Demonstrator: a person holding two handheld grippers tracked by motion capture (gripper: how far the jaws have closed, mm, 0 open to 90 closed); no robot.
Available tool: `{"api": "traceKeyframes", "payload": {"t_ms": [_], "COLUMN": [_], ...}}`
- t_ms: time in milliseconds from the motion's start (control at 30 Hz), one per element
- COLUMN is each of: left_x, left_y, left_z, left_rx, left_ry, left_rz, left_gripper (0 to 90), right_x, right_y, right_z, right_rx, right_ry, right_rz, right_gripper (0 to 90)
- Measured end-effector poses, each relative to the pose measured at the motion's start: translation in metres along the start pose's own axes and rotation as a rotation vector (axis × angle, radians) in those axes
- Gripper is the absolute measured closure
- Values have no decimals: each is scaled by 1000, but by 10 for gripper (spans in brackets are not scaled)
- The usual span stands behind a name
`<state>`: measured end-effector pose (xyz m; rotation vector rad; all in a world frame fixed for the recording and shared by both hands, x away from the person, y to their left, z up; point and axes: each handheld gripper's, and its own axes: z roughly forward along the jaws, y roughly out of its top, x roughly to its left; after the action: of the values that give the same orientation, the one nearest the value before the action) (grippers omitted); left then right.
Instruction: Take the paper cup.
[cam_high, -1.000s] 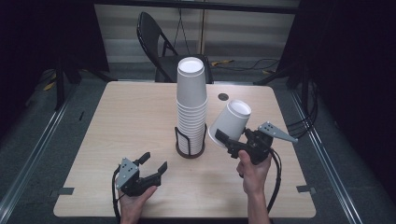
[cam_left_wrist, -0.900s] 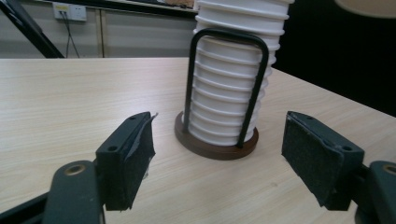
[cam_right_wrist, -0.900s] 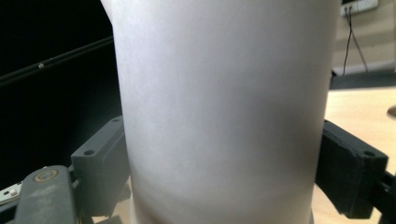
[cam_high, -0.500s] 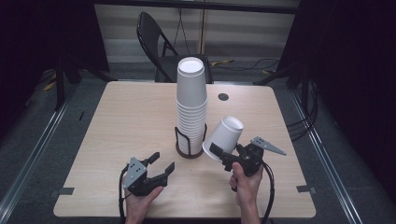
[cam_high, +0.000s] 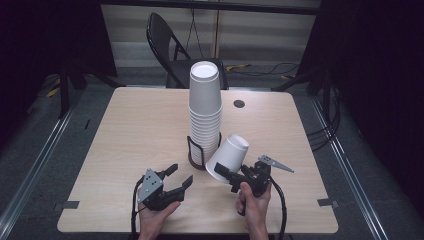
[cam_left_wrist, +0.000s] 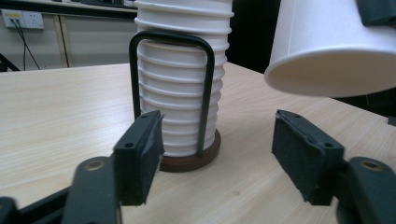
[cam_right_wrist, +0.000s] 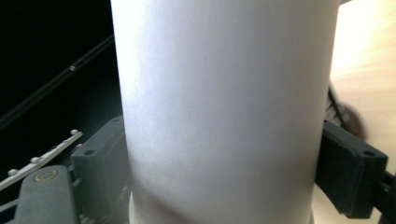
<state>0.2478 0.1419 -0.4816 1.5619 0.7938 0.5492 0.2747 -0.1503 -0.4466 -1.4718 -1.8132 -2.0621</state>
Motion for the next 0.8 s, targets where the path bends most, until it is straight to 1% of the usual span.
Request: {"api": "traceKeyframes", "payload": {"t_ms": [33,67,100,133,167,200,233,267,300,367,400,433,467,500,533,567,600,700,800], "left_x": [-1,-3,-3,-5,-5,-5,-6,-8,-8,-10,-13,-13,-15,-15,-15,-17,-18,-19,-20], "left_y": [0,0,0,0,0,0,0,1,1,1,2,2,2,2,2,2,3,2,1], "left_z": [1,2,2,2,2,2,3,3,3,5,6,7,8,8,9,11,12,13,15], "left_rx": [-1,-4,-4,-9,-10,-10,-18,-27,-27,-38,-43,-44,-46,-46,-48,-54,-54,-65,-72], "left_ry": [1,-10,-10,-19,-25,-25,-22,-28,-28,-36,-47,-49,-49,-49,-51,-46,-52,-50,-51], "left_rz": [-1,6,6,9,22,22,20,26,26,26,27,42,40,40,49,57,67,69,67], "left_gripper": [366,375,384,395,413,420,427,451,454,463,482,486,492,494,495,501,508,537,548], "right_x": [0,-3,-3,-6,-7,-7,-8,-8,-8,-8,-8,-8,-8,-8,-8,-8,-8,-7,-6], "right_y": [-2,-5,-5,-8,-9,-9,-11,-12,-12,-14,-15,-16,-18,-18,-20,-21,-23,-25,-27], "right_z": [0,1,1,3,3,3,3,4,4,6,8,9,10,10,12,13,14,16,17], "right_rx": [4,3,3,3,1,1,3,6,6,16,20,24,29,29,36,36,46,58,53], "right_ry": [0,11,11,27,33,33,41,47,47,65,69,78,92,92,110,119,130,128,144], "right_rz": [9,46,46,89,104,104,131,142,142,163,179,194,217,217,246,257,270,282,310], "right_gripper": [145,145,145,145,145,145,145,145,145,145,145,145,145,145,145,145,145,144,145]}}
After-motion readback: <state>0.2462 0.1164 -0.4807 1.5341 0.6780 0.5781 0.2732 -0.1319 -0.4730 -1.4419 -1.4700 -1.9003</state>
